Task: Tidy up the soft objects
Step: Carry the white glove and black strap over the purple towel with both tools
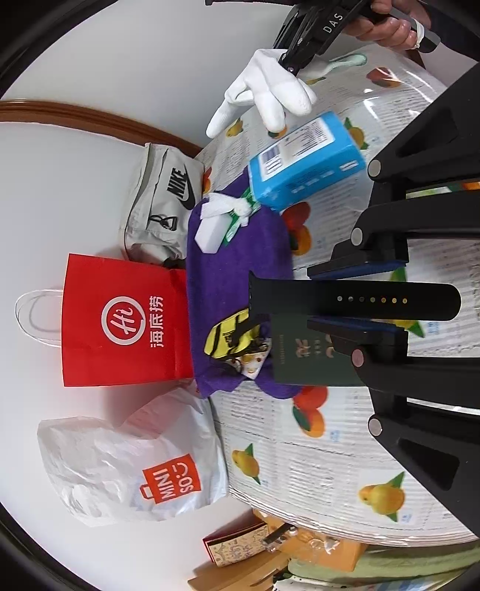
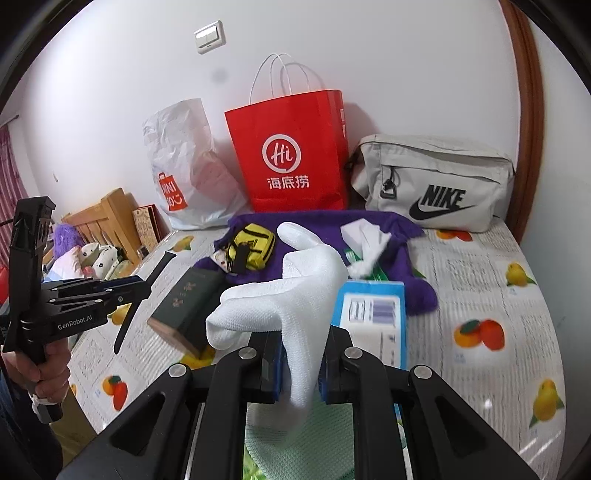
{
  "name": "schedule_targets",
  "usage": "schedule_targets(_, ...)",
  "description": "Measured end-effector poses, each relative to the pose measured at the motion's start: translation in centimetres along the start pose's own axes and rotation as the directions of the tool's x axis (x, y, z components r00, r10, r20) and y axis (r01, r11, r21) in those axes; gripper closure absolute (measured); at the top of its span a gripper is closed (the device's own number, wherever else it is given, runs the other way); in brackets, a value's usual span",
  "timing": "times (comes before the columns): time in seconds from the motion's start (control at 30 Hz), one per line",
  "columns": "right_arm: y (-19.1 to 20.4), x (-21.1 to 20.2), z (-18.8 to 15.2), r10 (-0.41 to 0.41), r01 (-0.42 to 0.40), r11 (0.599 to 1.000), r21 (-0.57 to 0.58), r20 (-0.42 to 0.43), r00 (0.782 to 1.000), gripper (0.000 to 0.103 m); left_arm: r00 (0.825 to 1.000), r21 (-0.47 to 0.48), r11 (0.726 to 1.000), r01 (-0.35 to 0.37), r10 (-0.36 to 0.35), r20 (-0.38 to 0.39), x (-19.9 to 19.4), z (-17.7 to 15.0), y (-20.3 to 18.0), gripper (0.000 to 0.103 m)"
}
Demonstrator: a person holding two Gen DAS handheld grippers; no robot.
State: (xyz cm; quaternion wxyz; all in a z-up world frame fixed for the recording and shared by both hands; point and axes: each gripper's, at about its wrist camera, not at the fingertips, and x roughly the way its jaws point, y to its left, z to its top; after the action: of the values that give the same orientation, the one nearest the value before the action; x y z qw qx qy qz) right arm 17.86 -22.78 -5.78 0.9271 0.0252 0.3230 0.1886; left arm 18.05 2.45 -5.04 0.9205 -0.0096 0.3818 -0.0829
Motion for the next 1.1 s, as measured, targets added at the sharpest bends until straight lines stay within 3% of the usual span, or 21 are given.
schedule_targets(0.6, -1.3, 7.7, 6.4, 0.007, -0.008, 0.999, -0.050, -0.017, 1.000, 0.088, 1.000, -0.035, 0.999, -0.012, 0.011, -0.012, 6.3, 5.7, 2.6, 0.084)
schedule_targets(1.1, -2.9, 14.9, 8.7, -0.010, 0.004, 0.998, -0.069, -0.088, 0.996, 0.088, 0.999, -0.048, 0.999, -0.016, 0.014, -0.035, 11.7, 9.6, 4.1, 0.084)
